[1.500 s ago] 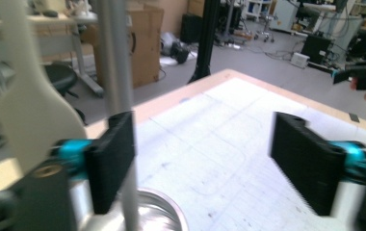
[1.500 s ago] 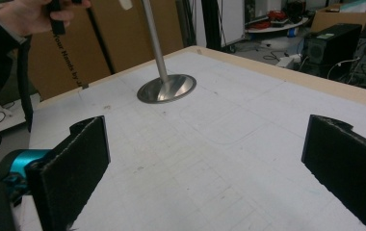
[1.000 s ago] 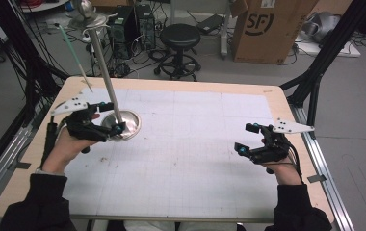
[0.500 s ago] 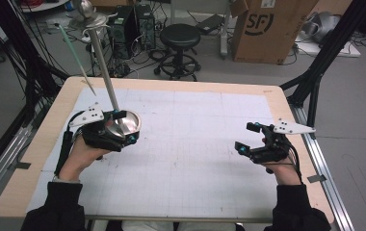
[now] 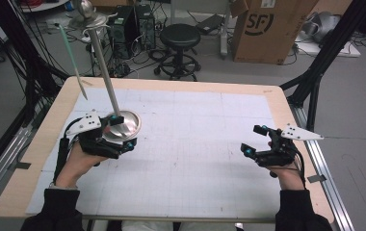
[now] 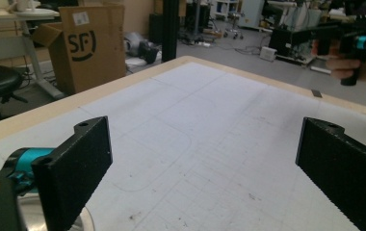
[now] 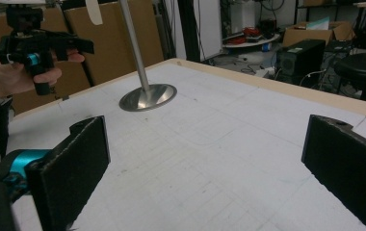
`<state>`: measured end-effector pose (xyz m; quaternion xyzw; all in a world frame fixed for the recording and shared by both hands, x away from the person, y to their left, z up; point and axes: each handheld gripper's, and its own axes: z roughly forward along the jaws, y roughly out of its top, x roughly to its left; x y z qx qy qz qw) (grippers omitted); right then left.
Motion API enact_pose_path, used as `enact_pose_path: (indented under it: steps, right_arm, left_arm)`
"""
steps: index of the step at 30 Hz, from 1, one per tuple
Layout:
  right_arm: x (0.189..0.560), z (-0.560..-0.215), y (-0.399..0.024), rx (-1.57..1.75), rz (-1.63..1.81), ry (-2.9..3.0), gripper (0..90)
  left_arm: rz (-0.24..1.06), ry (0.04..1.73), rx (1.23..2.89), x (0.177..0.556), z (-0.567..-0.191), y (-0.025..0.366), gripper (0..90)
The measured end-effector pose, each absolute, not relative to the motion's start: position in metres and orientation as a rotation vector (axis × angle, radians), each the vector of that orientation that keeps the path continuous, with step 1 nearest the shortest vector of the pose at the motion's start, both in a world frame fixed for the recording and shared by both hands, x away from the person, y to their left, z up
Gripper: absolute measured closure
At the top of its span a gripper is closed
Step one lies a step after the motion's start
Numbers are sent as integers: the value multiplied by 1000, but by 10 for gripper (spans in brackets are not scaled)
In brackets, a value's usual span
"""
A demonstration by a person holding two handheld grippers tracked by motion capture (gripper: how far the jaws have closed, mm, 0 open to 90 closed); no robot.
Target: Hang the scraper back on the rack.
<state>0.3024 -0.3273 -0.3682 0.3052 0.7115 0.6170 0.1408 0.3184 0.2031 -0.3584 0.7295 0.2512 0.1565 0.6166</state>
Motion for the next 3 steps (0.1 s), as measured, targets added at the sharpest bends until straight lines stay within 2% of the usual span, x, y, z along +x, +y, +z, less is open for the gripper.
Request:
enact_pose_path:
  steps: [3]
  right_arm:
    - [301, -368, -326, 881, 1784, 2061, 18]
  left_arm:
    - [364, 579, 1668, 317, -359, 205, 62]
